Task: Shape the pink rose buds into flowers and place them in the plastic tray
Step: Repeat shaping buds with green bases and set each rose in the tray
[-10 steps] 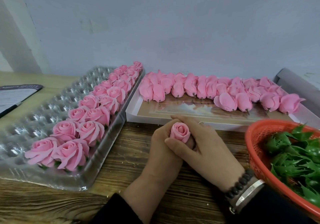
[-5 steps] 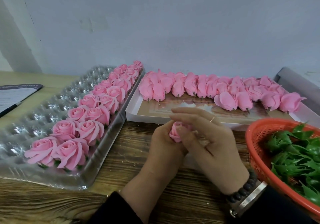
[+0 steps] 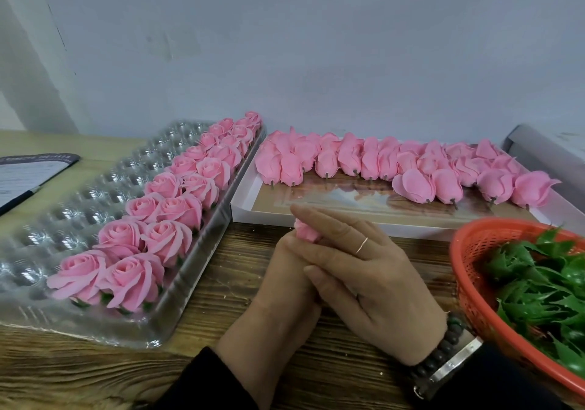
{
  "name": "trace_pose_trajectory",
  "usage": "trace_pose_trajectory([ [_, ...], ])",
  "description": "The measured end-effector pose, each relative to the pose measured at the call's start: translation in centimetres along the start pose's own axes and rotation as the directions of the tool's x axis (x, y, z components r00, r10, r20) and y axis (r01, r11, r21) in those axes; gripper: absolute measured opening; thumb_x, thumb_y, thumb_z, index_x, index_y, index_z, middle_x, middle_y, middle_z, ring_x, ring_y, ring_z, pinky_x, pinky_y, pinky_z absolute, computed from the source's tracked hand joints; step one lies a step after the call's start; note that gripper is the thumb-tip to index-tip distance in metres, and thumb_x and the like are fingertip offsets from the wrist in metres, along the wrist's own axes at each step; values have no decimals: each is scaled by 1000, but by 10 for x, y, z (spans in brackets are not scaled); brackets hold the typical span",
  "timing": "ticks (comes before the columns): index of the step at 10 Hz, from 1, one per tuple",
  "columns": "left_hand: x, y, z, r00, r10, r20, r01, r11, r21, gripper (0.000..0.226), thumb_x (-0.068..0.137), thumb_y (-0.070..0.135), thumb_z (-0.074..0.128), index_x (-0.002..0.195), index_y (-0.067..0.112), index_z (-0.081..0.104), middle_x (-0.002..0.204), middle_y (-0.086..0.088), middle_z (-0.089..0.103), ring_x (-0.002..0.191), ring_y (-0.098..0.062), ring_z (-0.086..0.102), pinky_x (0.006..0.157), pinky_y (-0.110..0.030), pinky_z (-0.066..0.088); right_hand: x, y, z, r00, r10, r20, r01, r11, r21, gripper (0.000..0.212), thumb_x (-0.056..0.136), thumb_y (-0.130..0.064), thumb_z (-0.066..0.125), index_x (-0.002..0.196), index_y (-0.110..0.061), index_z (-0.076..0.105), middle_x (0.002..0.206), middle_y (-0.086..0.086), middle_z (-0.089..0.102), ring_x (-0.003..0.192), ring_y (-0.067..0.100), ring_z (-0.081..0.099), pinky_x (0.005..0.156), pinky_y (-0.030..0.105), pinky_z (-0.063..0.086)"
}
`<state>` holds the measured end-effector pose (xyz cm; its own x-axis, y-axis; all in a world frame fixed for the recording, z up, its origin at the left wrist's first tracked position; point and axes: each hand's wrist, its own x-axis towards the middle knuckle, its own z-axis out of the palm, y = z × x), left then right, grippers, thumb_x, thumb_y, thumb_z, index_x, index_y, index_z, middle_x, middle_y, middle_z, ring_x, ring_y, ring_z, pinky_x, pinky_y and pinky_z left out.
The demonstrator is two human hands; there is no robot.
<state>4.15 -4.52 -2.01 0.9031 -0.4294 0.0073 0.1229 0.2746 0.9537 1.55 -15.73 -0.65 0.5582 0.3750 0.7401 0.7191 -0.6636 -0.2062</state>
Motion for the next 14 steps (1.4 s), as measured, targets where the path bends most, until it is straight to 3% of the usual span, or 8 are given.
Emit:
trace_pose_trajectory([
  [1, -1, 3, 4, 1000, 18, -20, -21, 992, -127, 65, 97, 6, 31, 44, 17, 67, 45, 9, 60, 45, 4, 58, 45, -10, 47, 2, 0, 1, 999, -22, -42, 21, 1000, -22, 30, 89, -18, 49, 107, -7, 70, 126, 9, 58, 116, 24, 57, 88, 42, 50],
  [2, 3, 5, 8, 988, 148, -43, -152, 982, -108, 30, 82, 16, 46, 66, 18, 71, 67, 3, 67, 69, -8, 65, 63, -20, 52, 0, 2, 1, 990, -24, -137, 21, 999, -24, 28, 90, -17, 49, 101, -5, 72, 116, 7, 65, 106, 22, 62, 85, 39, 50],
  [3, 5, 6, 7, 981, 167, -95, -165, 986, 33, 29, 68, 20, 60, 82, -6, 58, 79, -17, 52, 76, -27, 48, 68, -43, 39, -3, 4, 1, 974, 36, -223, -30, 999, 32, 23, 89, -13, 52, 96, -4, 72, 103, 4, 69, 93, 21, 65, 76, 40, 51],
  [6, 6, 6, 5, 973, 218, -74, -185, 932, 313, 17, 82, -2, 60, 73, 12, 64, 55, 5, 64, 52, 0, 58, 47, -12, 43, -2, 10, 3, 963, 130, -235, -111, 990, 92, 21, 89, -17, 56, 91, -5, 72, 91, 5, 60, 85, 22, 60, 72, 39, 50],
  [10, 6, 7, 5, 974, 204, -98, -182, 964, 196, 8, 78, 4, 64, 79, -2, 62, 70, -16, 57, 66, -23, 54, 59, -33, 47, -3, 11, 3, 964, 78, -254, -80, 997, 2, 19, 84, -16, 59, 74, -3, 69, 79, 4, 60, 74, 20, 59, 66, 38, 48],
  [12, 6, 0, 7, 935, 349, 67, -347, 854, 388, 9, 77, 4, 69, 76, 10, 64, 67, -1, 66, 63, -5, 61, 57, -17, 48, 1, 1, -2, 890, 195, -411, -165, 980, 108, 27, 88, -13, 47, 75, 1, 65, 79, 7, 60, 74, 22, 58, 64, 39, 48],
  [13, 5, -6, 10, 900, 395, 182, -424, 705, 568, 14, 76, 26, 62, 87, 18, 61, 82, 6, 68, 77, -7, 63, 65, -24, 52, 11, -7, -3, 865, 239, -441, -193, 970, 147, 25, 89, -12, 46, 82, -1, 67, 86, 3, 62, 85, 16, 60, 73, 31, 49],
  [14, 3, -10, 15, 863, 469, 186, -469, 610, 638, 36, 71, 16, 51, 100, 36, 43, 81, 48, 53, 76, 23, 52, 63, -1, 43, 14, -12, 1, 888, 303, -347, -266, 952, 151, 31, 90, -20, 44, 80, -4, 69, 87, 0, 66, 84, 15, 62, 75, 32, 50],
])
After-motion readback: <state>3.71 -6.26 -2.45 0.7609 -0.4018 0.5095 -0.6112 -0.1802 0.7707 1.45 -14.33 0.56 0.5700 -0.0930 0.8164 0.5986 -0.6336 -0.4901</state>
